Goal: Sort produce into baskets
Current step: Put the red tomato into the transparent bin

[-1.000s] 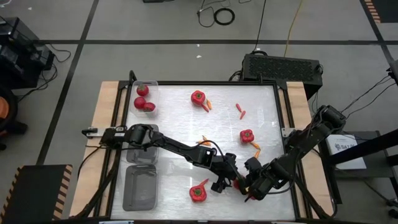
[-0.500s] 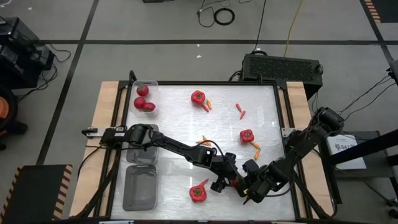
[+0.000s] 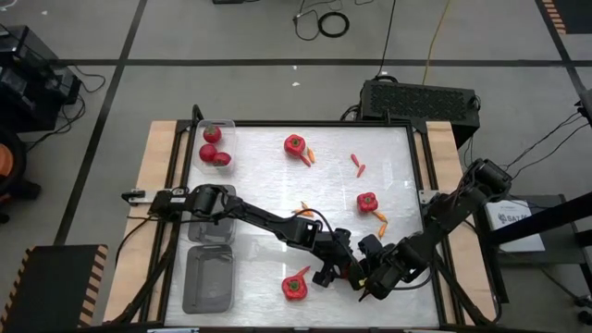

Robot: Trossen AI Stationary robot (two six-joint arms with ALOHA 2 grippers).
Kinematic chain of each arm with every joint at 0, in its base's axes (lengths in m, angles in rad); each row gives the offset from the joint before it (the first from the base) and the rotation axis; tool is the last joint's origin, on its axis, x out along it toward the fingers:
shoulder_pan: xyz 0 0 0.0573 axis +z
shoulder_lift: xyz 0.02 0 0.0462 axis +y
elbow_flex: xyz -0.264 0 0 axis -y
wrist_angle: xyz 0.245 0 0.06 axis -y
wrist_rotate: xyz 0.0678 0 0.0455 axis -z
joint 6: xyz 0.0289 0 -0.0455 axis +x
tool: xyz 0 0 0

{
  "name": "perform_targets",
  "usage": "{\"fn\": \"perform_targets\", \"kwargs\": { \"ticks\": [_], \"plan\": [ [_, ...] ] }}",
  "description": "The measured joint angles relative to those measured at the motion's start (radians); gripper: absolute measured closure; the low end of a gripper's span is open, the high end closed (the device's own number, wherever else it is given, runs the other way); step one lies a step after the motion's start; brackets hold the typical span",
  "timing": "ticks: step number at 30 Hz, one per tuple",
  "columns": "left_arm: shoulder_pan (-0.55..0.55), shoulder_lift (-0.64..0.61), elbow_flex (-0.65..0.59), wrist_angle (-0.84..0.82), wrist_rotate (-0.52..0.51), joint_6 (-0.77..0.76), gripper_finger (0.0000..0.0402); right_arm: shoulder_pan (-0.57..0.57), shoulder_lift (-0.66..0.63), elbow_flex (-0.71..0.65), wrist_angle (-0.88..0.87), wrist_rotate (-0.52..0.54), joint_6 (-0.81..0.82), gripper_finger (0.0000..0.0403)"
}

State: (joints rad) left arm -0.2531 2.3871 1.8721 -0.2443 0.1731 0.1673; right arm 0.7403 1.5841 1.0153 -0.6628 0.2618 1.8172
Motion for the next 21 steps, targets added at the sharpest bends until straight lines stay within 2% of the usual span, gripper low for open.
{"fn": "perform_targets", "kwargs": {
  "ticks": [6, 10, 14, 21],
  "plan": [
    [0.003, 0.0, 0.0, 0.002, 0.001, -0.004, 0.0061, 0.0, -0.002, 0.0, -0.005, 0.008, 0.0, 0.0403],
    [0.006, 0.0, 0.0, -0.012, -0.033, -0.003, 0.0061, 0.009, -0.023, 0.027, -0.076, 0.028, 0.002, 0.0403],
    [0.016, -0.025, 0.001, -0.039, -0.036, -0.004, 0.0061, 0.016, -0.036, 0.075, -0.143, 0.03, -0.028, 0.0403],
    [0.031, -0.09, 0.002, -0.092, -0.024, -0.004, 0.0061, 0.026, -0.038, 0.108, -0.134, 0.025, -0.101, 0.0403]
  ]
}}
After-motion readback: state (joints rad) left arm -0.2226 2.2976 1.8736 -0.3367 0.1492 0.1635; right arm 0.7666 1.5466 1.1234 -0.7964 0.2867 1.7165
